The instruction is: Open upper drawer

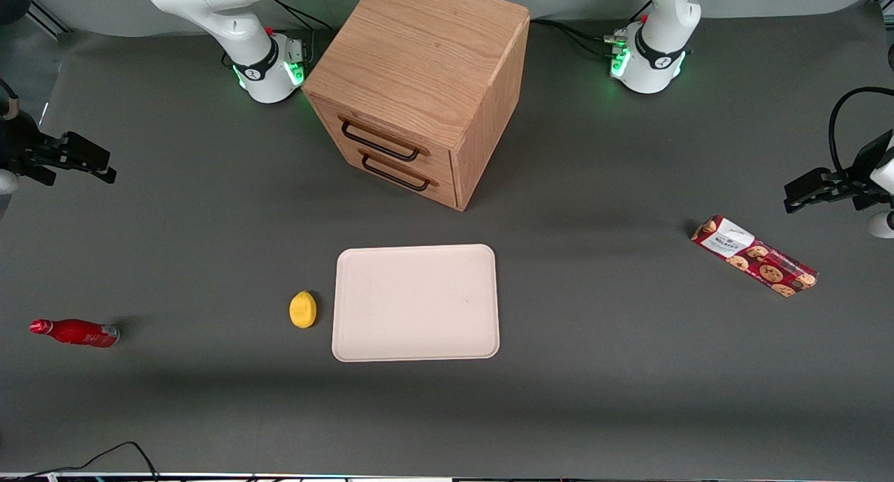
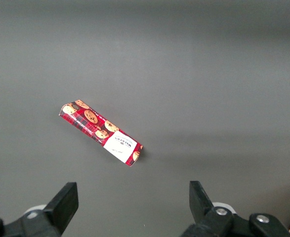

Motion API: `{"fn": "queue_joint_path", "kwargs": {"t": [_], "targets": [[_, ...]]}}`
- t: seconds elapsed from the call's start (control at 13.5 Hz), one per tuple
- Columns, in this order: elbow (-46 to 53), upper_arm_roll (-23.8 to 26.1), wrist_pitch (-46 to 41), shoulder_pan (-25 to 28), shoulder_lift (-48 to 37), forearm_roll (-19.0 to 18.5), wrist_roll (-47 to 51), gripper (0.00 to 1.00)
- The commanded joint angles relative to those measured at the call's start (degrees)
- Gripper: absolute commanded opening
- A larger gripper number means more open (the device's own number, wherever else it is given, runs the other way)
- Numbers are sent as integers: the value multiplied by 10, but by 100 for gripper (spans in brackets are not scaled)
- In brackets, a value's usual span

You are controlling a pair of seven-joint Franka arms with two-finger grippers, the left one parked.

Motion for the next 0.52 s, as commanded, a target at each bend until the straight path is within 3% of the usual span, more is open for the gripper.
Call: {"fn": "queue_joint_path", "kwargs": {"t": [0.0,0.45], "targets": [[11,0,-10,32,3,14,-12,100],[10,0,-12,143,6,15,-11,100]]}}
